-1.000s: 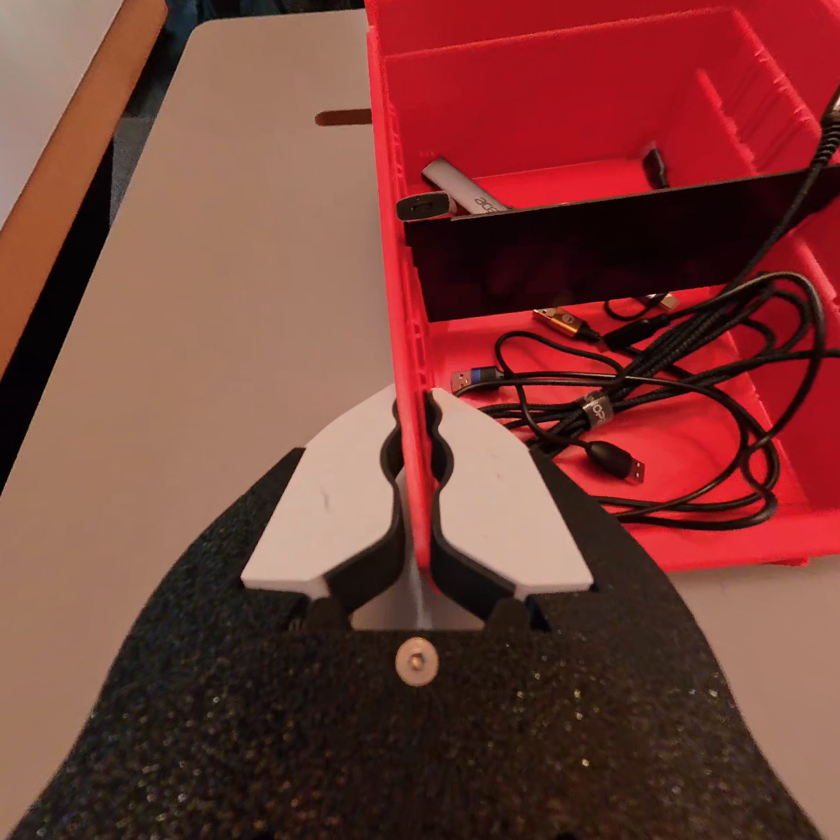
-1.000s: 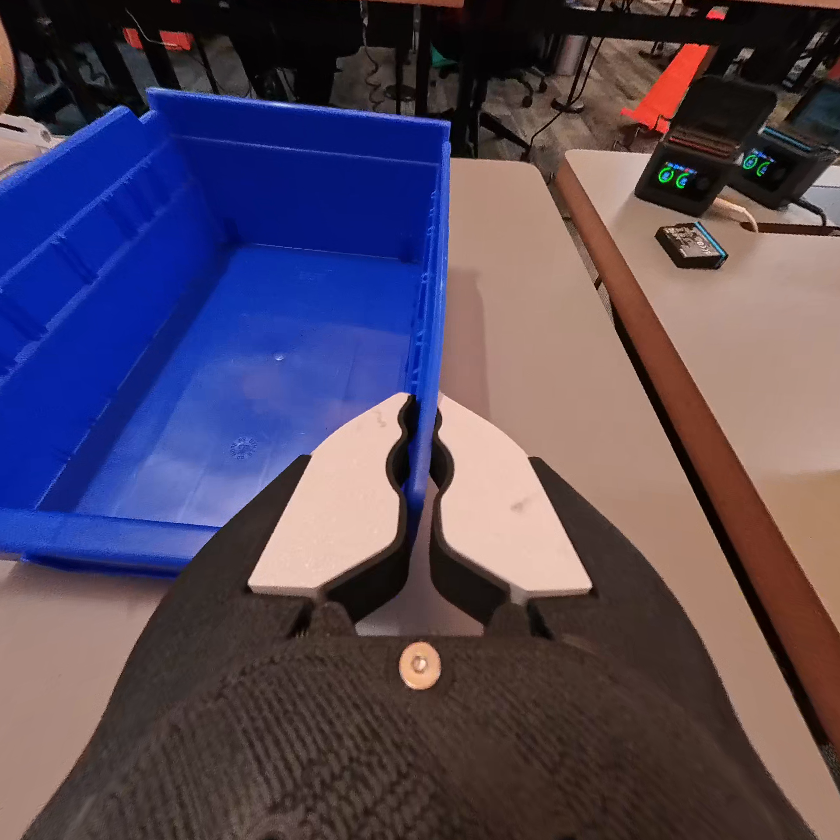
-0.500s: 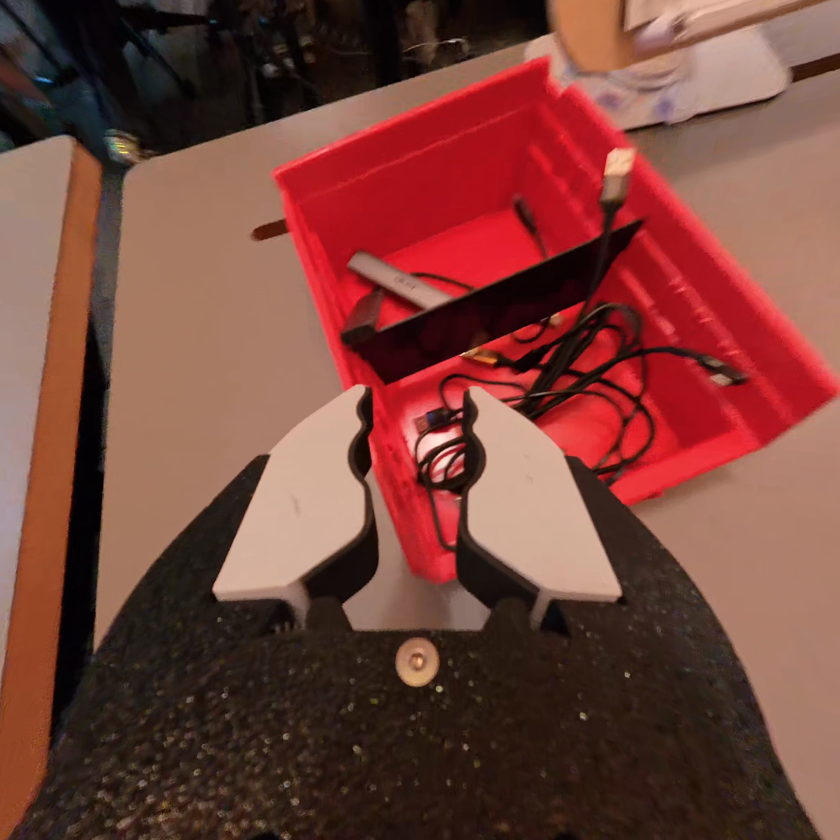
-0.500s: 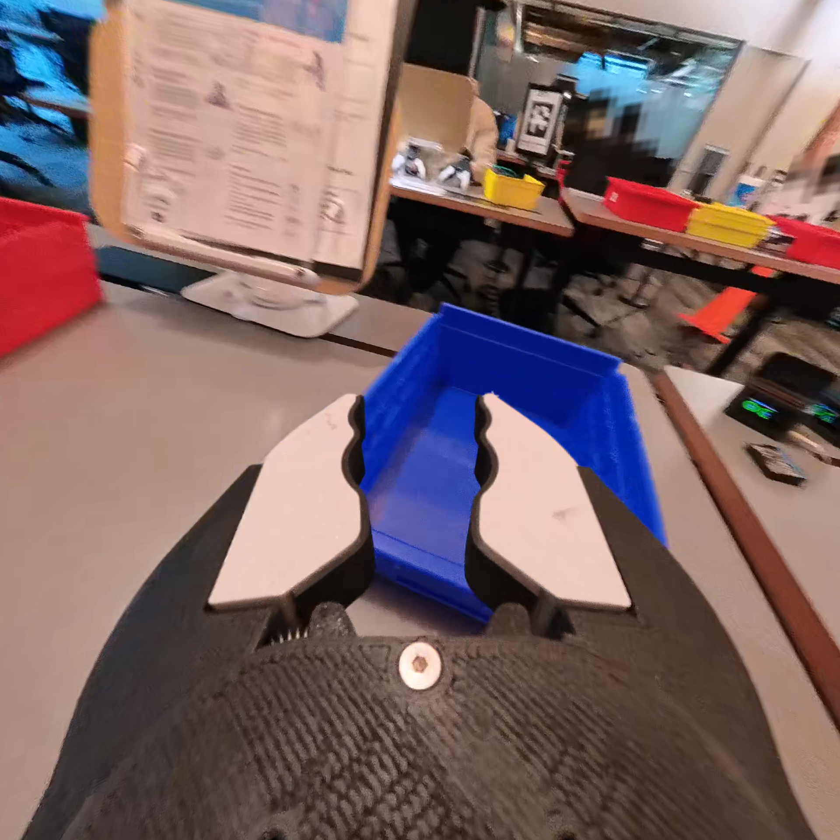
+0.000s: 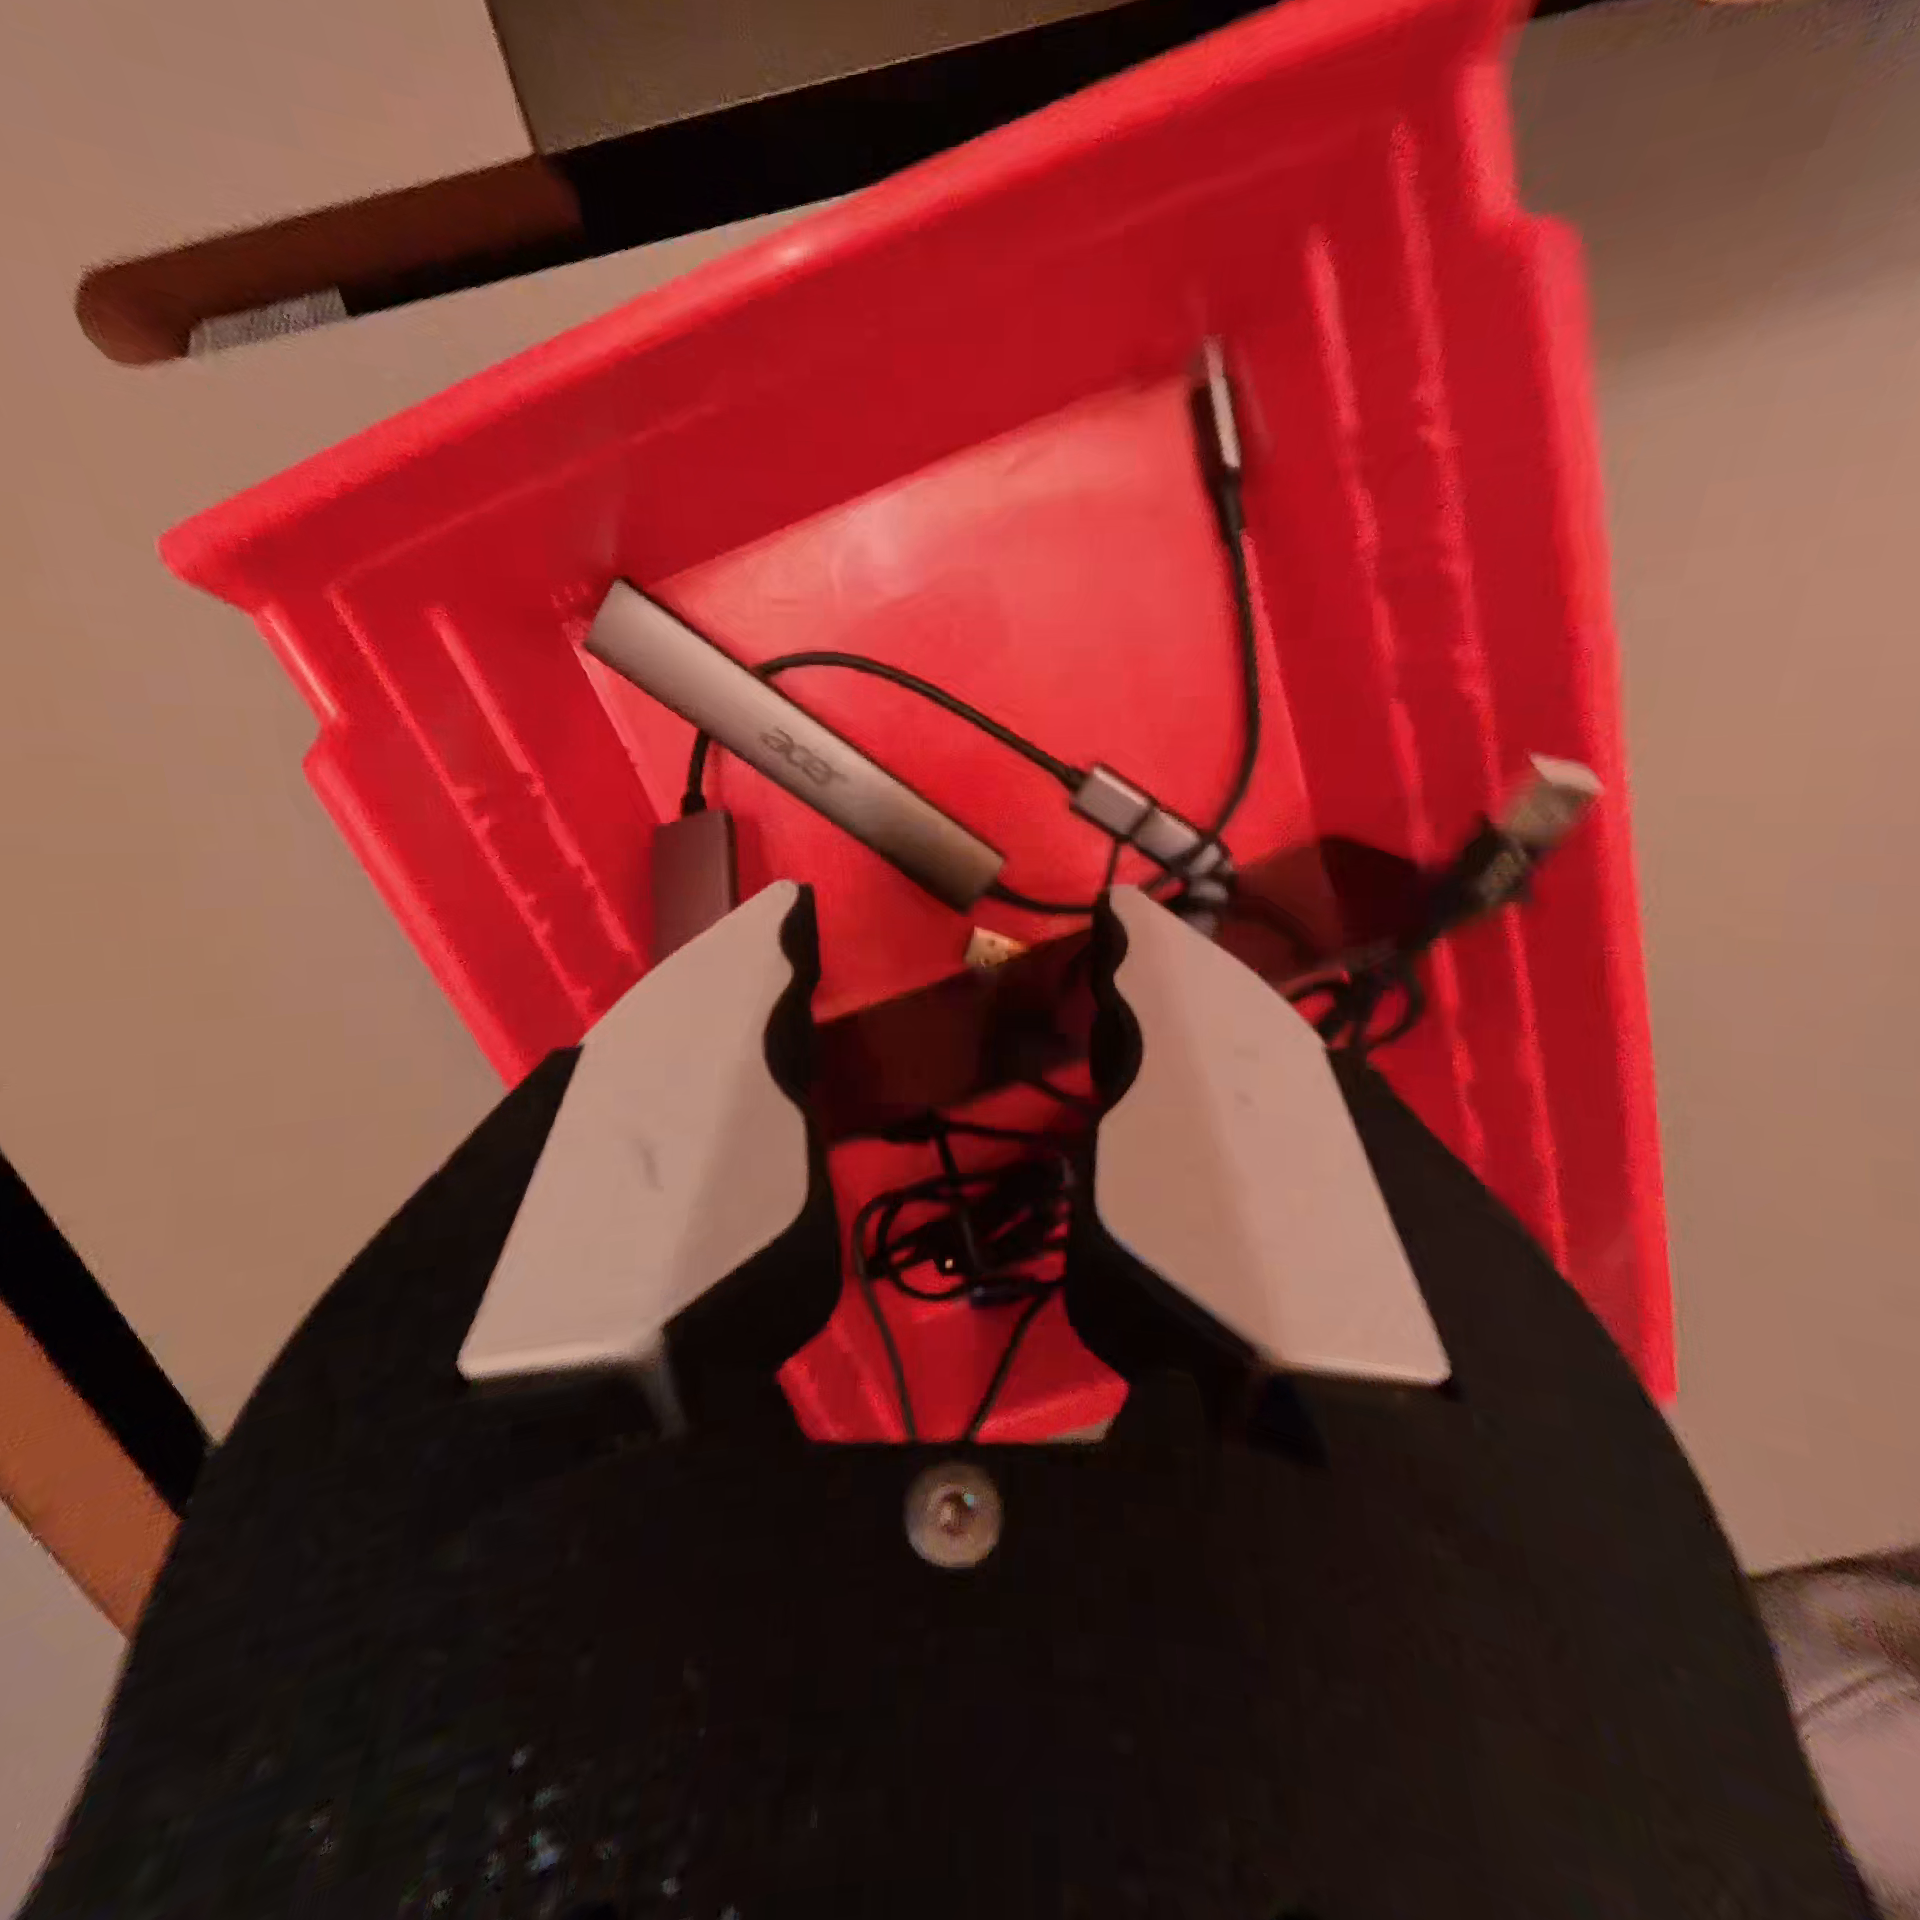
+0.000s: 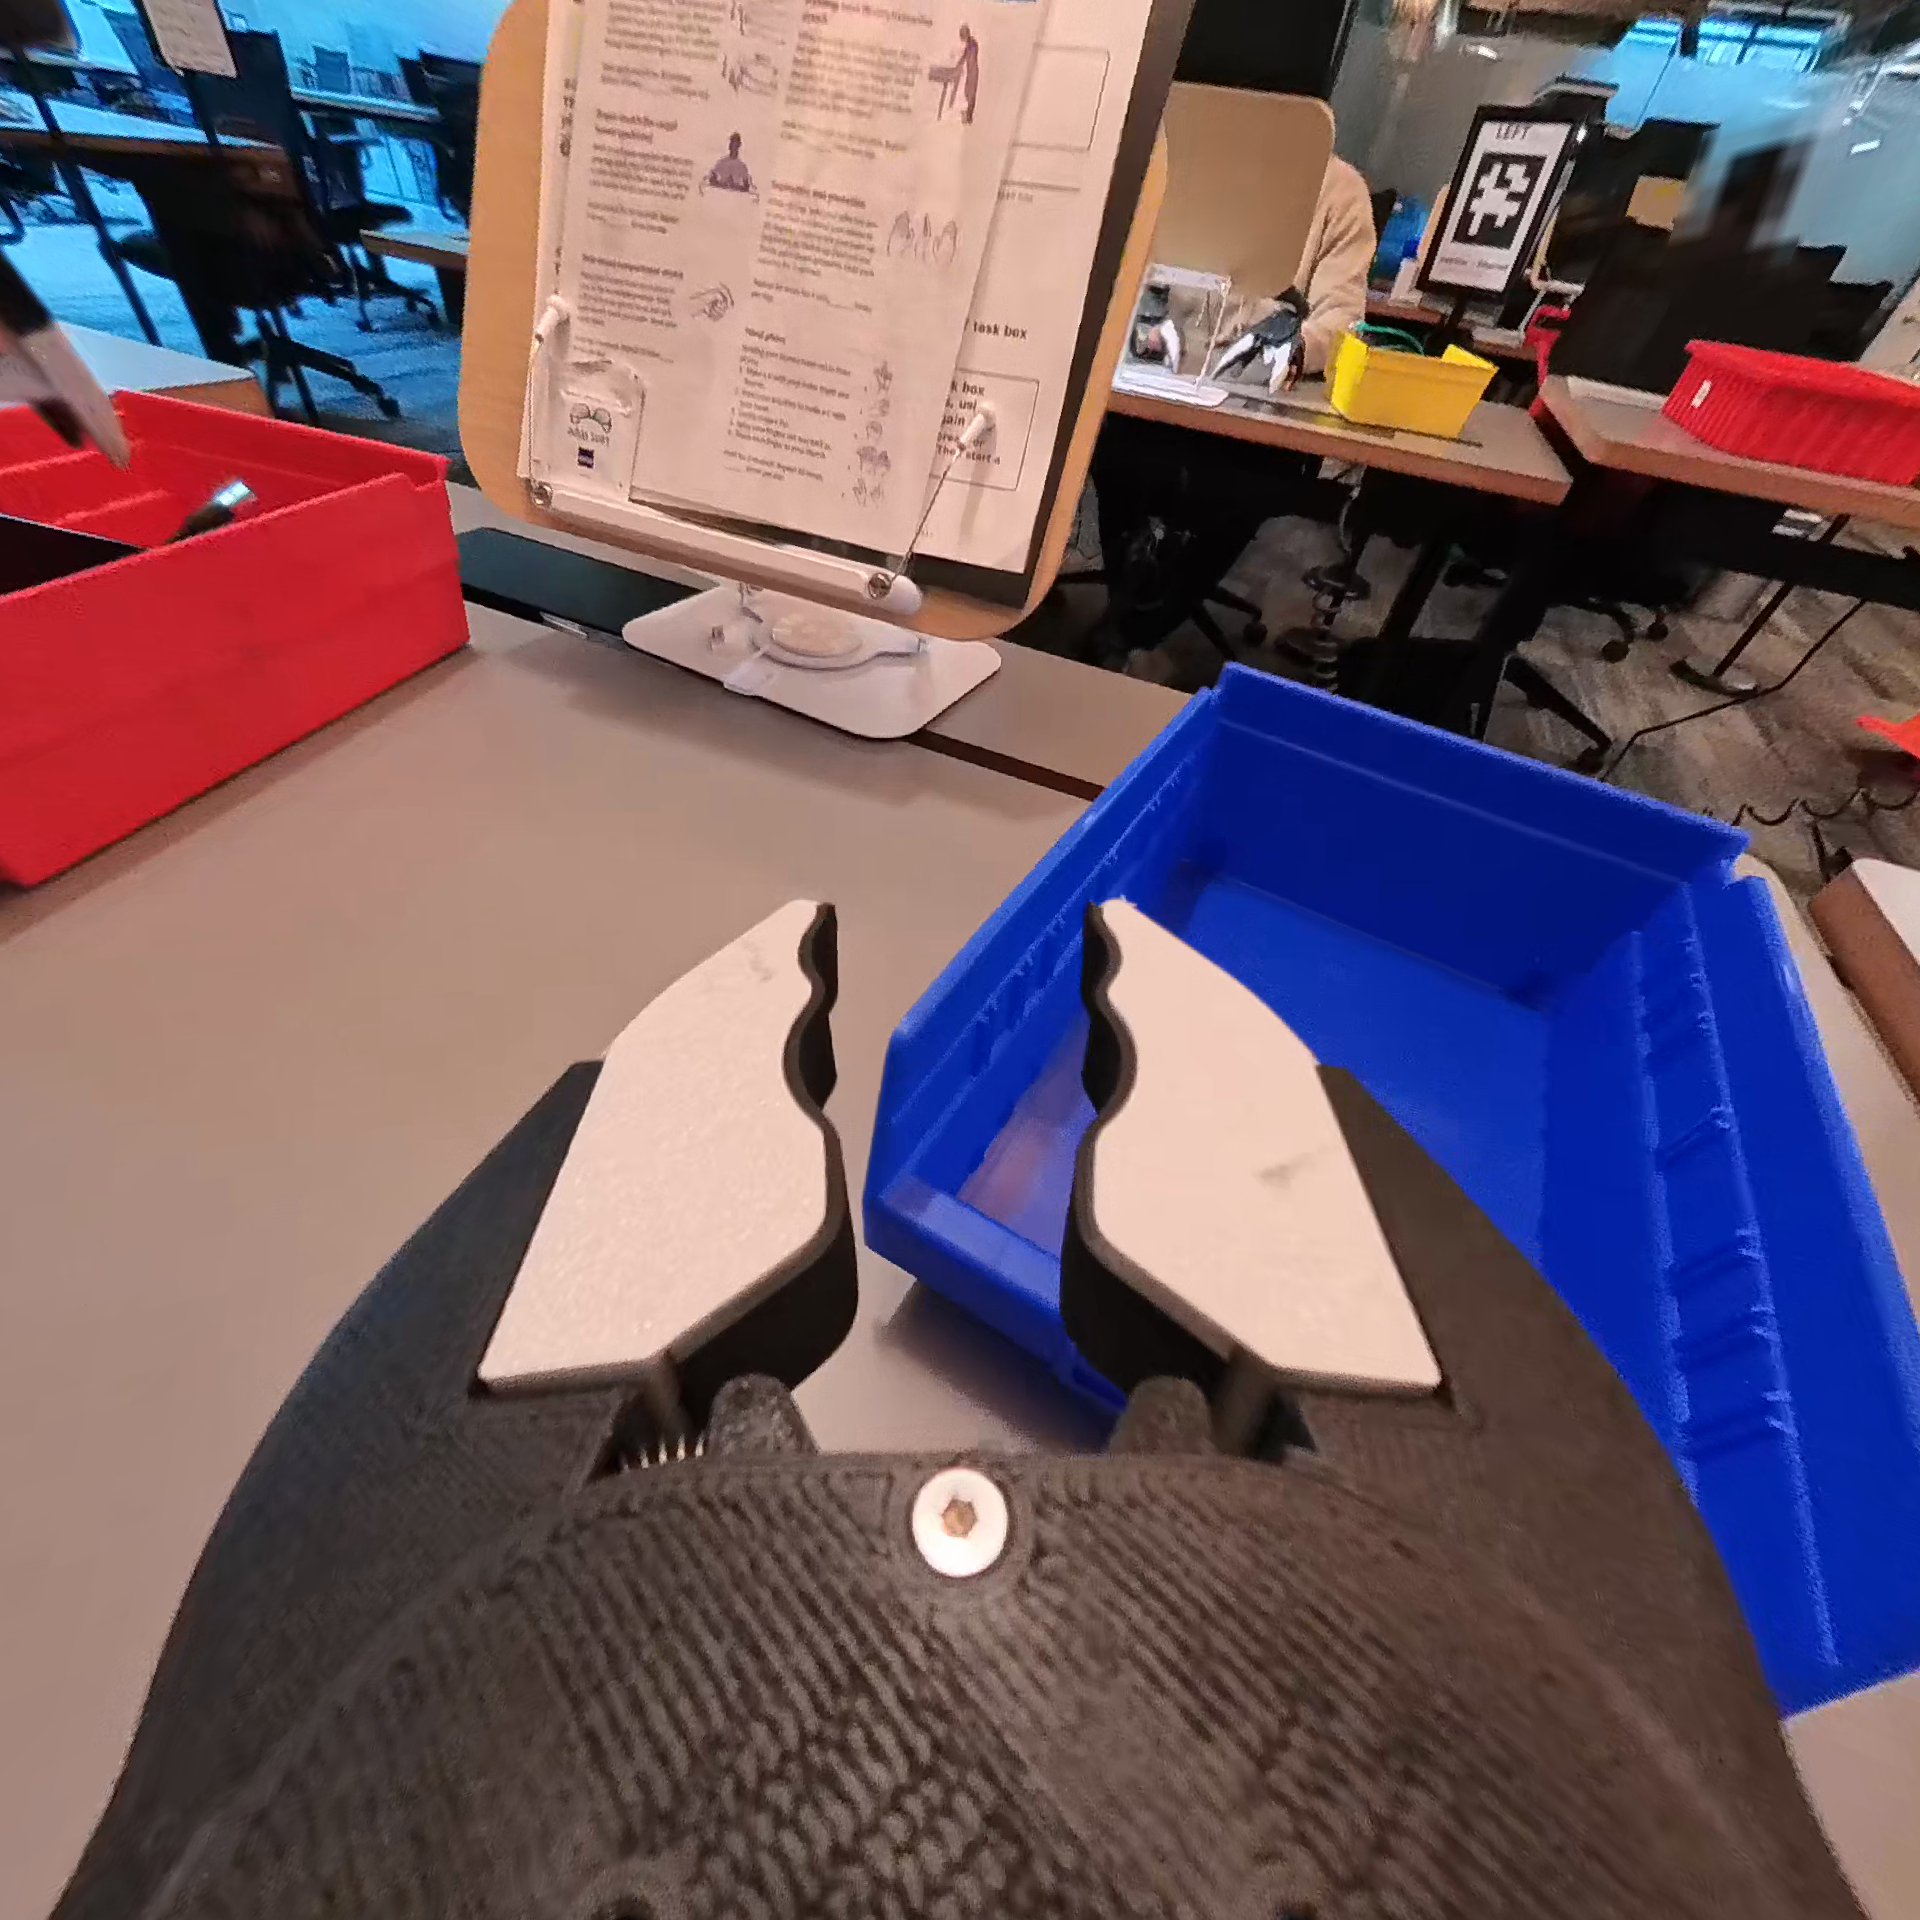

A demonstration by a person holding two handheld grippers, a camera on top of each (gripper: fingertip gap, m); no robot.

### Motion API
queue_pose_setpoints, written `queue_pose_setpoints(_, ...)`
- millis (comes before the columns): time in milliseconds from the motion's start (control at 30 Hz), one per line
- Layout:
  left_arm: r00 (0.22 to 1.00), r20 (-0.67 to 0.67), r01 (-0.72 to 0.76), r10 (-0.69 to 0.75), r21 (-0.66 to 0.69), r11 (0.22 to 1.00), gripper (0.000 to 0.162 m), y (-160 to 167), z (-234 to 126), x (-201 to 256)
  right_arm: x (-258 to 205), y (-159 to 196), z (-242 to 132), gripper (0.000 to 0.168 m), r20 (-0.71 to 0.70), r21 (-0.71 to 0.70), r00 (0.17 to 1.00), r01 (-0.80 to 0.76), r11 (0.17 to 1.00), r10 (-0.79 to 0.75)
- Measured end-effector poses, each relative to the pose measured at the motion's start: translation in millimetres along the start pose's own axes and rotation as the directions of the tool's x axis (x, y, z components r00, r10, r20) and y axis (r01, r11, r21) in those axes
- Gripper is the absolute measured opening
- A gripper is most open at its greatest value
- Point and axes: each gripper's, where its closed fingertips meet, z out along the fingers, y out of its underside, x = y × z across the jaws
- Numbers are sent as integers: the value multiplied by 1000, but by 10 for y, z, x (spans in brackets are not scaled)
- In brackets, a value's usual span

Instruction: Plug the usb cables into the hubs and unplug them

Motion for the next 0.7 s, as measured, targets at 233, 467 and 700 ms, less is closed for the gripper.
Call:
queue_pose_setpoints(233, 966, 83, 258, -245, -224, 940, 56, -26, 637, -238, 71, 104, 6, 45, 8, -28, 1000, -17, 999, 17)
queue_pose_setpoints(467, 954, 133, 298, -268, -369, 880, 34, 156, 823, -262, 34, 229, 84, 45, 35, -63, 999, -22, 998, 24)
queue_pose_setpoints(700, 937, 180, 345, -301, -334, 877, 31, 142, 917, -316, -27, 347, 140, 45, 59, -110, 998, 7, 994, -1)
